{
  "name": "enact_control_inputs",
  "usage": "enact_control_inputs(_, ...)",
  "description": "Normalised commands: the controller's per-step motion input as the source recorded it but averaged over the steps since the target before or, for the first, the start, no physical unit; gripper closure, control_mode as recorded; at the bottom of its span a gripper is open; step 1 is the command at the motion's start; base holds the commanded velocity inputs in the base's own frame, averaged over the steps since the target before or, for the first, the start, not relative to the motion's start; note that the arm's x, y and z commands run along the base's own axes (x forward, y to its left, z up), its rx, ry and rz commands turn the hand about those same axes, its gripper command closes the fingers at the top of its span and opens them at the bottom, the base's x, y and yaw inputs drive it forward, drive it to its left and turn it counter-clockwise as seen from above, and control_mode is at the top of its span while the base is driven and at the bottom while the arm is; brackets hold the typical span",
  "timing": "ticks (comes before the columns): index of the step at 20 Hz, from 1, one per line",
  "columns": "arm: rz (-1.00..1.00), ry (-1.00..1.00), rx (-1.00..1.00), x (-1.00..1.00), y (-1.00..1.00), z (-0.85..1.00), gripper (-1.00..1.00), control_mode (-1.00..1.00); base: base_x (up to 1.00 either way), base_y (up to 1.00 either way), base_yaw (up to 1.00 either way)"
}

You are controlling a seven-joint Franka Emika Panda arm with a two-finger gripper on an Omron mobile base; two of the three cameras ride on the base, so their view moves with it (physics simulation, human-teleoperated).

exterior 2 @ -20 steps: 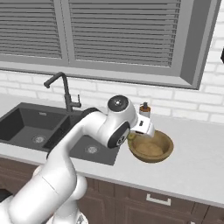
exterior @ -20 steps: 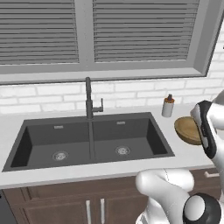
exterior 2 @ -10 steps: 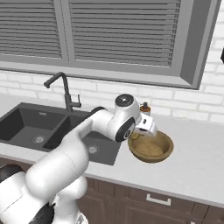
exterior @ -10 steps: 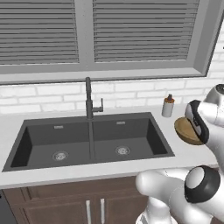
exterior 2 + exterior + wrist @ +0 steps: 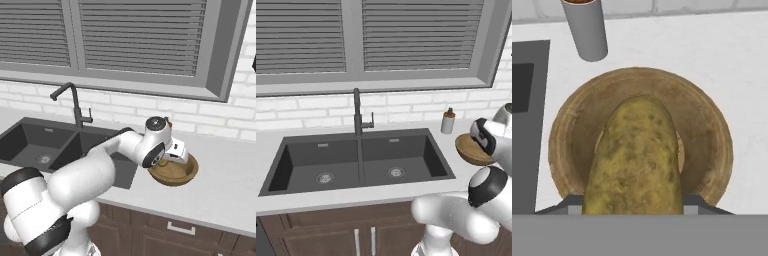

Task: Pick the potato from the sink and place it in the bowl. Then pick the bowl and place it in the microwave. Then close the microwave door and press the start button.

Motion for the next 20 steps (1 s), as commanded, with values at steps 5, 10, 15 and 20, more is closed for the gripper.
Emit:
enact_control_inputs(5,0.0,0.02,0.0,0.33,0.0,-0.31,1.0,-1.0,0.0,0.0,0.0)
enact_control_inputs(10,0.01,0.02,0.0,0.24,-0.08,-0.29,1.0,-1.0,0.0,0.0,0.0)
enact_control_inputs(15,0.0,0.02,0.0,0.2,-0.11,-0.21,1.0,-1.0,0.0,0.0,0.0)
enact_control_inputs(20,0.0,0.03,0.0,0.14,-0.1,-0.17,1.0,-1.0,0.0,0.0,0.0)
